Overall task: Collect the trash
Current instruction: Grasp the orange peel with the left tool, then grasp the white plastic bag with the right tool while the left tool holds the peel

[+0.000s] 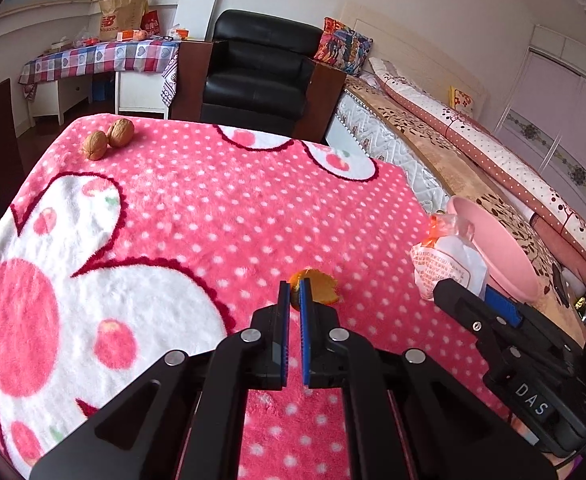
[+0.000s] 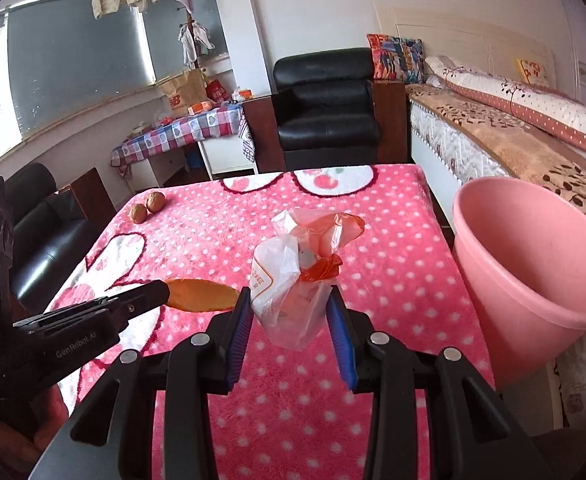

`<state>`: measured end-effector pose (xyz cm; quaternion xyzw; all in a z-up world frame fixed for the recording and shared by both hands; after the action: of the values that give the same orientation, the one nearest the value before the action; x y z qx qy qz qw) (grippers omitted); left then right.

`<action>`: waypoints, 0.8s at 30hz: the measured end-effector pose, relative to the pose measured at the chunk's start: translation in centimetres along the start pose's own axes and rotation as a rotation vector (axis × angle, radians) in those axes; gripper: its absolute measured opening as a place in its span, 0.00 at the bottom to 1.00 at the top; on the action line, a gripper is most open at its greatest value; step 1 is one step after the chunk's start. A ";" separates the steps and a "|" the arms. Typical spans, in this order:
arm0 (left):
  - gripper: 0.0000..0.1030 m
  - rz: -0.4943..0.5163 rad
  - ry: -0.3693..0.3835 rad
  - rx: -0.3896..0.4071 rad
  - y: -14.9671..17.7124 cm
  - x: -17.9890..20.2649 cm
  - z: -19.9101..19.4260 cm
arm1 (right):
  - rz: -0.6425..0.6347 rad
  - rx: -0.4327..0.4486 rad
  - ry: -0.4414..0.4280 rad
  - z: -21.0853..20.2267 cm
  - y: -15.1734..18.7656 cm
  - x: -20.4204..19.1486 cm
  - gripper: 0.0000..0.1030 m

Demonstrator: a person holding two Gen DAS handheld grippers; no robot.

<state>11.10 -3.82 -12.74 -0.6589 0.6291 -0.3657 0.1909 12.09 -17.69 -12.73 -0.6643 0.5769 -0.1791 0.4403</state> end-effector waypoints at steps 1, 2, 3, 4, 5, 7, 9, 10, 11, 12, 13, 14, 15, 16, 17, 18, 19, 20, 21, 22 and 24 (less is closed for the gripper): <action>0.04 0.003 -0.006 0.015 -0.1 0.0 -0.2 | 0.003 0.006 0.002 -0.1 0.0 0.1 0.36; 0.04 0.006 -0.011 0.027 -0.2 0.1 -0.4 | 0.003 0.008 0.002 -0.2 0.0 0.1 0.36; 0.04 0.010 -0.015 0.032 -0.2 0.1 -0.4 | 0.003 0.005 -0.002 -0.2 0.0 0.1 0.36; 0.04 0.018 -0.023 0.034 0.0 0.2 -0.4 | 0.003 -0.002 -0.009 -0.1 0.1 0.0 0.36; 0.04 0.026 -0.031 0.034 0.2 0.2 -0.3 | 0.003 -0.006 -0.015 -0.1 0.1 0.0 0.37; 0.04 0.029 -0.032 0.030 0.5 0.2 -0.2 | 0.004 -0.013 -0.026 0.0 0.1 -0.1 0.37; 0.04 0.016 -0.029 0.036 0.6 0.0 -0.4 | 0.008 -0.017 -0.031 0.1 0.1 -0.1 0.37; 0.04 0.009 -0.027 0.030 0.7 -0.2 -0.3 | 0.013 -0.018 -0.033 0.0 0.1 -0.1 0.38; 0.04 0.006 -0.028 0.021 0.9 -0.3 -0.1 | 0.017 -0.020 -0.036 0.1 0.1 -0.1 0.38; 0.04 0.002 -0.027 0.017 1.0 -0.4 -0.1 | 0.021 -0.023 -0.039 0.1 0.2 0.0 0.38; 0.04 -0.005 -0.026 0.016 1.0 -0.5 0.0 | 0.028 -0.025 -0.041 0.1 0.2 0.1 0.38; 0.04 -0.012 -0.026 0.013 1.0 -0.6 0.1 | 0.037 -0.026 -0.044 0.1 0.1 0.3 0.39; 0.04 -0.014 -0.026 0.009 1.1 -0.7 0.1 | 0.048 -0.027 -0.049 0.1 0.1 0.5 0.39; 0.04 -0.015 -0.025 0.009 1.1 -0.7 0.1 | 0.060 -0.029 -0.055 0.1 0.2 0.5 0.39; 0.04 -0.018 -0.024 0.009 1.1 -0.7 0.1 | 0.070 -0.032 -0.059 0.1 0.2 0.7 0.39; 0.04 -0.021 -0.023 0.008 1.1 -0.8 0.1 | 0.084 -0.036 -0.064 0.2 0.2 0.9 0.39; 0.04 -0.023 -0.024 0.005 1.1 -0.8 0.2 | 0.096 -0.040 -0.069 0.3 0.2 1.2 0.39; 0.04 -0.026 -0.025 0.003 1.1 -0.9 0.2 | 0.107 -0.043 -0.072 0.3 0.3 1.3 0.39; 0.04 -0.027 -0.026 0.001 1.2 -0.9 0.2 | 0.121 -0.045 -0.077 0.3 0.3 1.5 0.39; 0.04 -0.026 -0.027 -0.001 1.2 -0.9 0.3 | 0.131 -0.046 -0.078 0.3 0.2 1.8 0.39; 0.04 -0.018 -0.026 -0.002 1.2 -0.9 0.3 | 0.142 -0.045 -0.081 0.2 0.3 1.9 0.39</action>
<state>10.53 -3.23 -14.03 -0.6695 0.6208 -0.3582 0.1950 12.61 -19.36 -13.57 -0.6383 0.6081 -0.1073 0.4596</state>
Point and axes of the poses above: each gripper's, at about its wrist camera, not at the fingertips, and z roughly the way its jaws point, x to its right, y to its underside, the point moved 9 cm from there along z, roughly the way its jaws point, and after that the axes turned 2 degrees about -y, right-handed, at the moved point
